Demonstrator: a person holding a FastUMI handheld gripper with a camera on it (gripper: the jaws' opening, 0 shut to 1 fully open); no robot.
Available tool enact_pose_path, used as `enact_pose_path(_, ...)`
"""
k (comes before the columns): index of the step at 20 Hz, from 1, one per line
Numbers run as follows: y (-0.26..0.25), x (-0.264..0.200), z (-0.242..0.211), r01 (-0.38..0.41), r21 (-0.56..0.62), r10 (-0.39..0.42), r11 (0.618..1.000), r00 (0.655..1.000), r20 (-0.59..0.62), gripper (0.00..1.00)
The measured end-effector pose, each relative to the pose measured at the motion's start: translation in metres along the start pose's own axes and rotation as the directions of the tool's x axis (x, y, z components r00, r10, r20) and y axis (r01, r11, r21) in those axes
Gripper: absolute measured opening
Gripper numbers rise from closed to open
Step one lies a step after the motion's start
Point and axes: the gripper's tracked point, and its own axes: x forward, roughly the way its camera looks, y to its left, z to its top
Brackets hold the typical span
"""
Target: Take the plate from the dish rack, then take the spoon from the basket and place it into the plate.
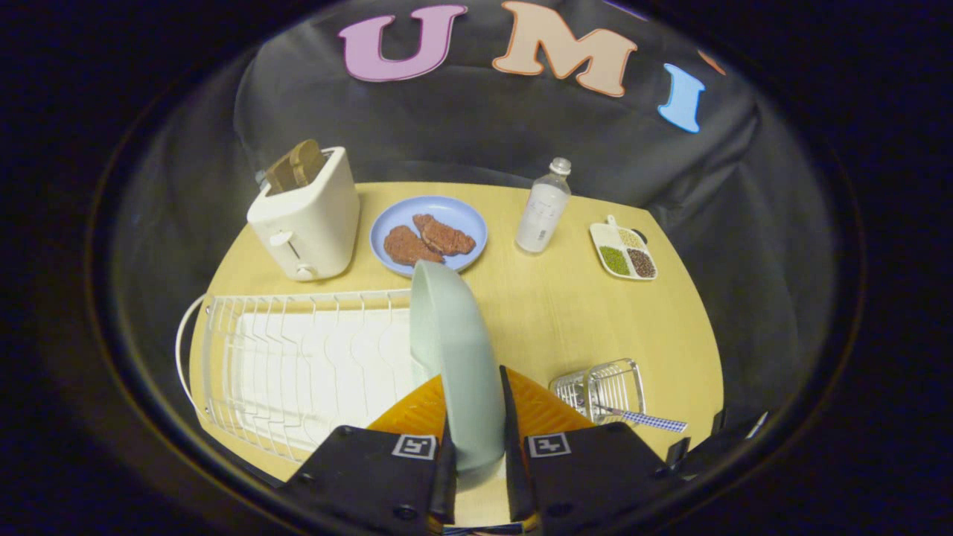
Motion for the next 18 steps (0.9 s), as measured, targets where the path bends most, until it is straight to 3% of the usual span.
enact_pose_path(11, -0.011, -0.018, 0.014, 0.089, -0.034, -0.088, 0.995, 0.995, 0.044, 0.24)
enact_pose_path(15, -0.011, -0.026, 0.032, 0.147, -0.096, -0.140, 0.984, 0.987, 0.080, 0.24)
enact_pose_path(18, -0.004, -0.050, 0.050, 0.113, -0.065, -0.103, 0.991, 0.984, 0.144, 0.23)
